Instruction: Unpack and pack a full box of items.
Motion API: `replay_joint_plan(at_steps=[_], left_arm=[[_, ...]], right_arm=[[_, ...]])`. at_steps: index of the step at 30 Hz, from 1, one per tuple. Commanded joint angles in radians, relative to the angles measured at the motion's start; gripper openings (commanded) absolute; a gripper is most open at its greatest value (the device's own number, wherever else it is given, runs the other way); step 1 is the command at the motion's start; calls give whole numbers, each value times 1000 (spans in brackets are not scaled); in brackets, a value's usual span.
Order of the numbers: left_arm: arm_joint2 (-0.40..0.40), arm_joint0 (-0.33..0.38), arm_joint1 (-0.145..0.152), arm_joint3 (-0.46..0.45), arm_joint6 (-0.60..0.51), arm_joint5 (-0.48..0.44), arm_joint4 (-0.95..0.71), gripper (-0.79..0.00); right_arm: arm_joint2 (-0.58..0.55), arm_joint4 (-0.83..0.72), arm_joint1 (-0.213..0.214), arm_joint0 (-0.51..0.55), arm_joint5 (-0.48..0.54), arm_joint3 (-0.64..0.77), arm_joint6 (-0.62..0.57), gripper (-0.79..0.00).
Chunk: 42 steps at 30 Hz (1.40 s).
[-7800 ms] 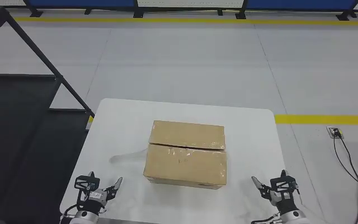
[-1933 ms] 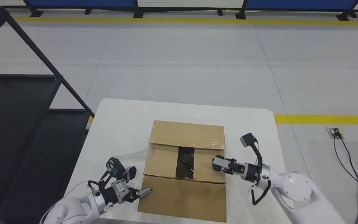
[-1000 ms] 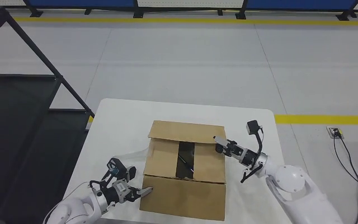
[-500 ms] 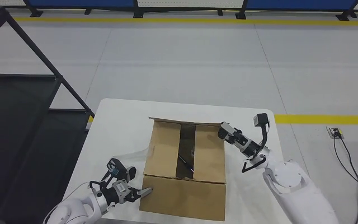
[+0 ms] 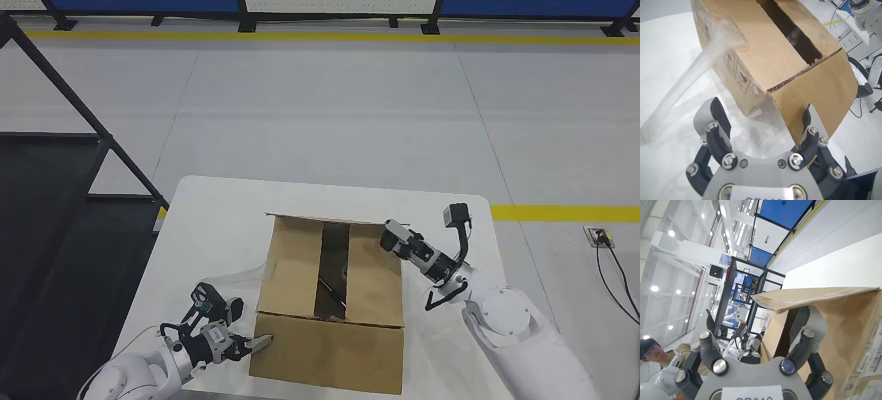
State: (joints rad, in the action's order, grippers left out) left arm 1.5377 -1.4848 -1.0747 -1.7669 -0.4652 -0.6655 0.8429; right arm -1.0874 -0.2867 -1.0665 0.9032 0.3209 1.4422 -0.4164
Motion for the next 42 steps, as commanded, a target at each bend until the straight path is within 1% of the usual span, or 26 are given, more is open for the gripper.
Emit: replay_joint_plan(at_steps=[1,6,11,16,21,27,31,38,42], left_arm=[[-5,-3,0,-5,8,4,11,0],[-13,-6,3,-6,16,9,25,0],[-17,-11,5,-6,31,17,28,0],[-18,-15,7,-10,43,22,31,0],[-19,-17,9,-13,52,22,34,0],[-21,-17,14,-13,52,1,46,0],[-30,-16,15,-11,53,6,67,0],[-46,-11,17,3,61,18,86,0],[-52,-10,18,4,66,25,98,0]], right_arm=[[23,1,-12,-30,-16,-20,30,0],[86,-1,-49,-125,-40,-108,106,0],[133,-34,-87,-211,-28,-219,155,0],[180,6,-121,-280,-48,-317,218,0],[212,31,-151,-331,-76,-400,249,0],[229,23,-179,-372,-79,-482,224,0],[240,37,-194,-394,-103,-523,202,0],[250,75,-213,-420,-157,-570,160,0],[246,89,-220,-424,-167,-584,153,0]])
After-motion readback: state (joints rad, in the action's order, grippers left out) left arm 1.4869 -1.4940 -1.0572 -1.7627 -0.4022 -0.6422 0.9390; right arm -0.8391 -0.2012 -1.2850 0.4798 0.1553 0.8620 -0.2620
